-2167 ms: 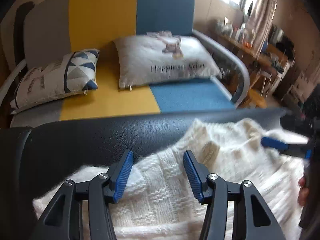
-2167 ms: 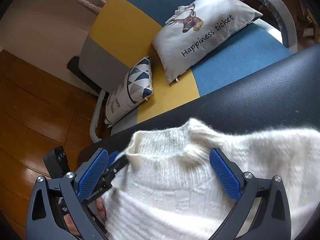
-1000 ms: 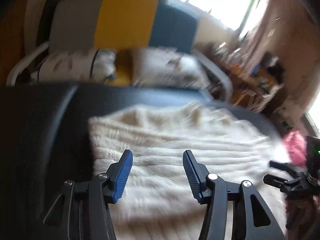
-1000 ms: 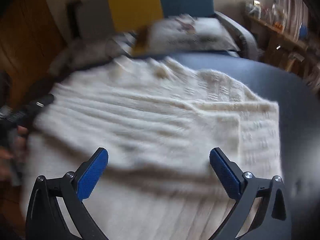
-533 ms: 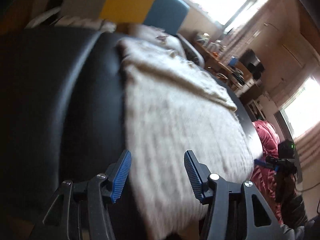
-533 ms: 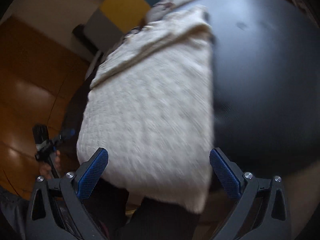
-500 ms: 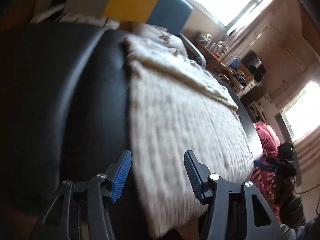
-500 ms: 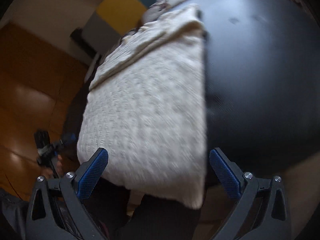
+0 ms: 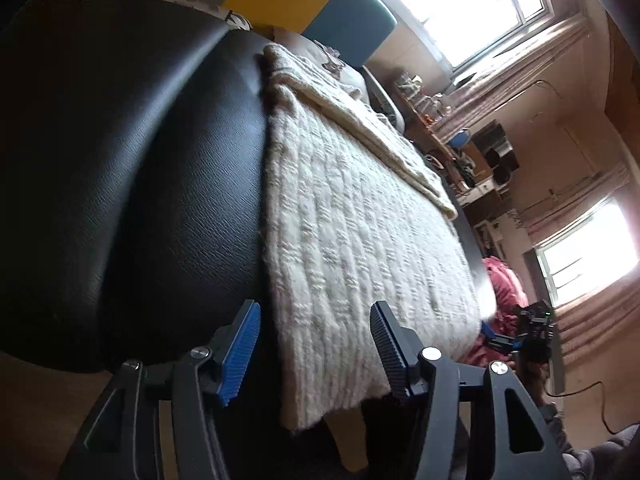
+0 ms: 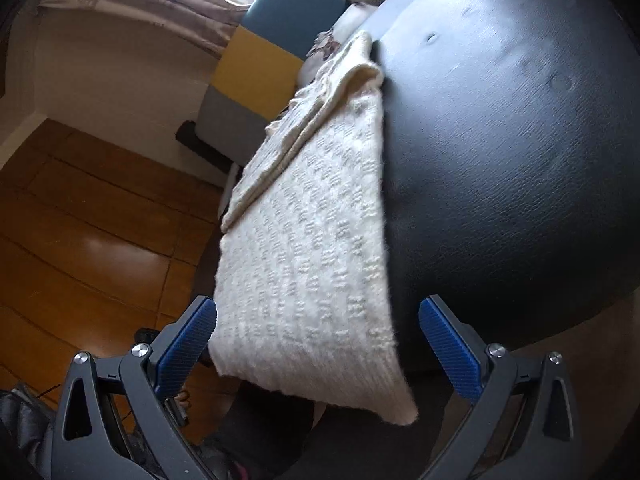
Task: Fold clothes
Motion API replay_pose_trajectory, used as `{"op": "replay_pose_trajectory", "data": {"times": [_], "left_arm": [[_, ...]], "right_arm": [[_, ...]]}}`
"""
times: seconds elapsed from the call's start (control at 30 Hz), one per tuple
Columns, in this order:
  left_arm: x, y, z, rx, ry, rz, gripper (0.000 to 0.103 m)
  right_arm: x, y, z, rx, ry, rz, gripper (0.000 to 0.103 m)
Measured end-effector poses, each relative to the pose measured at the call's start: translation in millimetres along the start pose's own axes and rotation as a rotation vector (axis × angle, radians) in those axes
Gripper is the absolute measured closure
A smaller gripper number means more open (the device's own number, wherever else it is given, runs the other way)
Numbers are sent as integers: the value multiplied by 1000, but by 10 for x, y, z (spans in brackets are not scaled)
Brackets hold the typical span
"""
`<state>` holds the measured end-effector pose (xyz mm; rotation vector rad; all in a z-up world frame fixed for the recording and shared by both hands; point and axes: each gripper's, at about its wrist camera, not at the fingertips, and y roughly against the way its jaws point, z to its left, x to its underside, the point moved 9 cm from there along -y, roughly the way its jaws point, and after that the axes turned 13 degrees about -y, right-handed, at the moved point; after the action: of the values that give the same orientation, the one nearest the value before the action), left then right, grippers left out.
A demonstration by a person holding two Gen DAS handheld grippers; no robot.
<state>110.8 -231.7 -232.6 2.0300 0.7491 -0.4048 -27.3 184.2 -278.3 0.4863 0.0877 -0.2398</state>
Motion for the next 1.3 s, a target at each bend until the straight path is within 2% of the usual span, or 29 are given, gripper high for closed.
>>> {"op": "replay_pose_trajectory", "data": {"times": [0.27, 0.57, 0.9, 1.07, 1.23, 1.3], "left_arm": [[52, -9, 58, 135, 117, 5, 45], [51, -43, 57, 192, 181, -10, 44], [-33, -126, 129, 262, 283, -35, 44], [56, -147, 38, 286, 258, -5, 45], [128, -143, 10, 300, 261, -19, 48], [111, -201, -88, 291, 217, -2, 48]], "right_arm": [[128, -176, 102, -92, 12, 92, 0], [129, -272, 156, -115, 27, 127, 0], [242, -406, 249, -61, 89, 199, 0], [282, -393, 247, -30, 127, 206, 0], [311, -459, 280, -4, 160, 206, 0], [351, -484, 294, 61, 217, 208, 2]]}}
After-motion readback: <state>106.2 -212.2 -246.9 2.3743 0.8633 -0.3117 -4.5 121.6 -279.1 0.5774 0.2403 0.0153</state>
